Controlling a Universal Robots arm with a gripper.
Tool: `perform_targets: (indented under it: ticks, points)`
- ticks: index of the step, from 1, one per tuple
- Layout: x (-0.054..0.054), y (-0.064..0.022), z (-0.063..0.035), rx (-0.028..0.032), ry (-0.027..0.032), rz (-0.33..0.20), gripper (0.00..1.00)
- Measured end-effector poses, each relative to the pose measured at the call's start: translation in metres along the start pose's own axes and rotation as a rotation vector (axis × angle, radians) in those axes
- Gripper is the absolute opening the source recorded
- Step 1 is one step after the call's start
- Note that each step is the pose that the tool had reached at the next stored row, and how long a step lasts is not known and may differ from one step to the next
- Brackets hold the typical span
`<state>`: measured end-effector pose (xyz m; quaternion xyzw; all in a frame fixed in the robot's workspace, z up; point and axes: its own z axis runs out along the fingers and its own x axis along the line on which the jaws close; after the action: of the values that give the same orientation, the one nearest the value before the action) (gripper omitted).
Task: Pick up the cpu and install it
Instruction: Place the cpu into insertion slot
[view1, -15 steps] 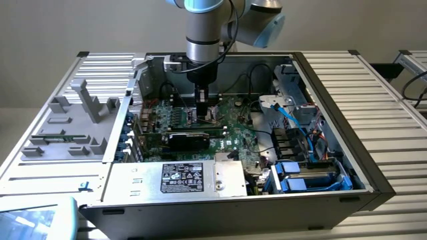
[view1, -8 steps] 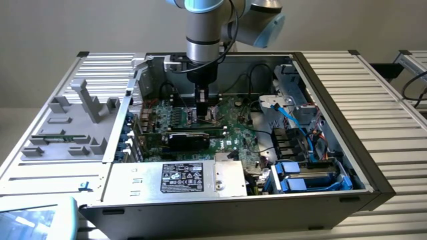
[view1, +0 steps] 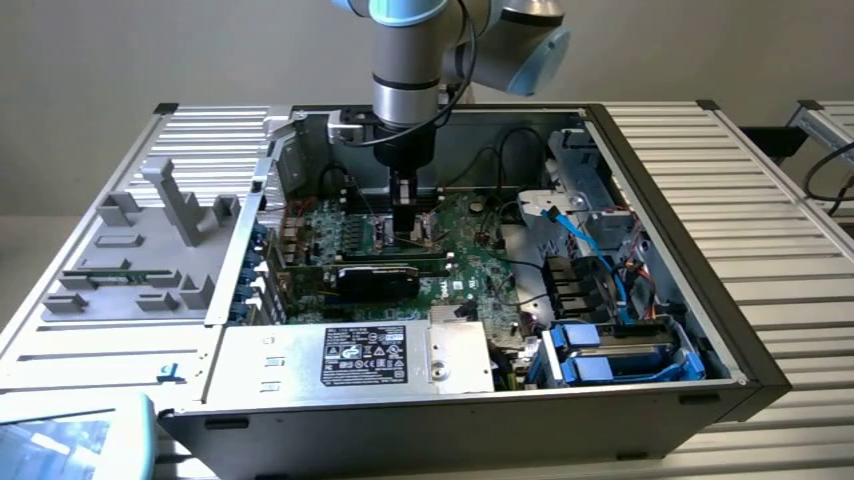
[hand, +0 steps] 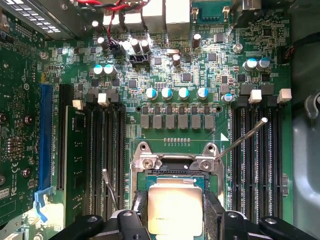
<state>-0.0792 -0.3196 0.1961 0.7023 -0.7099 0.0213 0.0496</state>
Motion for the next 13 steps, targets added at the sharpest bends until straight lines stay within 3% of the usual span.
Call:
perform_targets:
  ticks: [13]
  points:
    - [0.0000,0.0003,0.0001,0.0004,-0.0026,0.000,0.55]
